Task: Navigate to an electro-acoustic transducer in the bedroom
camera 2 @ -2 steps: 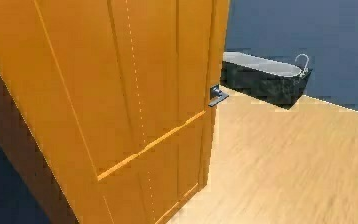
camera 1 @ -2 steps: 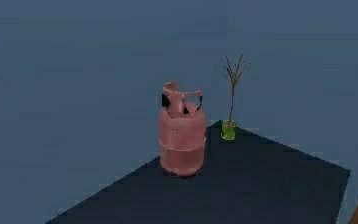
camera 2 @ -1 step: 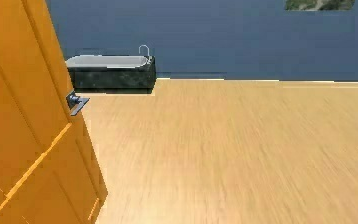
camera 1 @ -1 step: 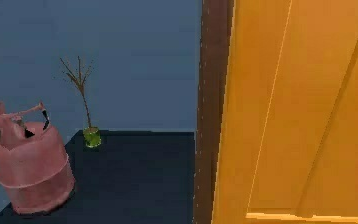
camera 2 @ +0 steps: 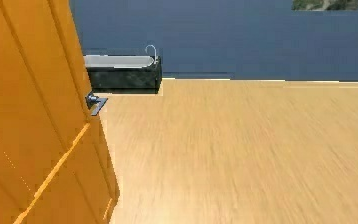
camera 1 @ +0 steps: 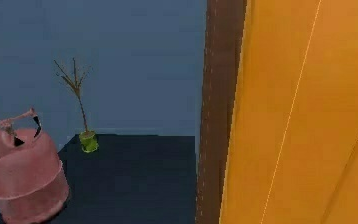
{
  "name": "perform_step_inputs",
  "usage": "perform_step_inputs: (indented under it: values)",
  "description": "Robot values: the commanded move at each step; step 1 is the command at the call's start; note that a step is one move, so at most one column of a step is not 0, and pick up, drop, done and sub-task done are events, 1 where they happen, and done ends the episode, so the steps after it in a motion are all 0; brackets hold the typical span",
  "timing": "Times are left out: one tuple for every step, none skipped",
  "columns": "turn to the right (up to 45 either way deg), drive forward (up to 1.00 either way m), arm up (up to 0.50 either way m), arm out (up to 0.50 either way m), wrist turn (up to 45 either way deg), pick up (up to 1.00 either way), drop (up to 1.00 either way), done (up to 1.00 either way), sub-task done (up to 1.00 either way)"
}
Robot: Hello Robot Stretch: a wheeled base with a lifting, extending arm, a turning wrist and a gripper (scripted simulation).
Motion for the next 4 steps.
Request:
perform_step_inputs:
  values:
    - [-33.0,0.0,0.0,0.0,0.0,0.0,0.0,0.0,0.0]
    - [0.0,0.2,0.0,0.0,0.0,0.0,0.0,0.0,0.0]
    - [-45.0,0.0,0.0,0.0,0.0,0.0,0.0,0.0,0.0]
    - [-45.0,0.0,0.0,0.0,0.0,0.0,0.0,0.0,0.0]
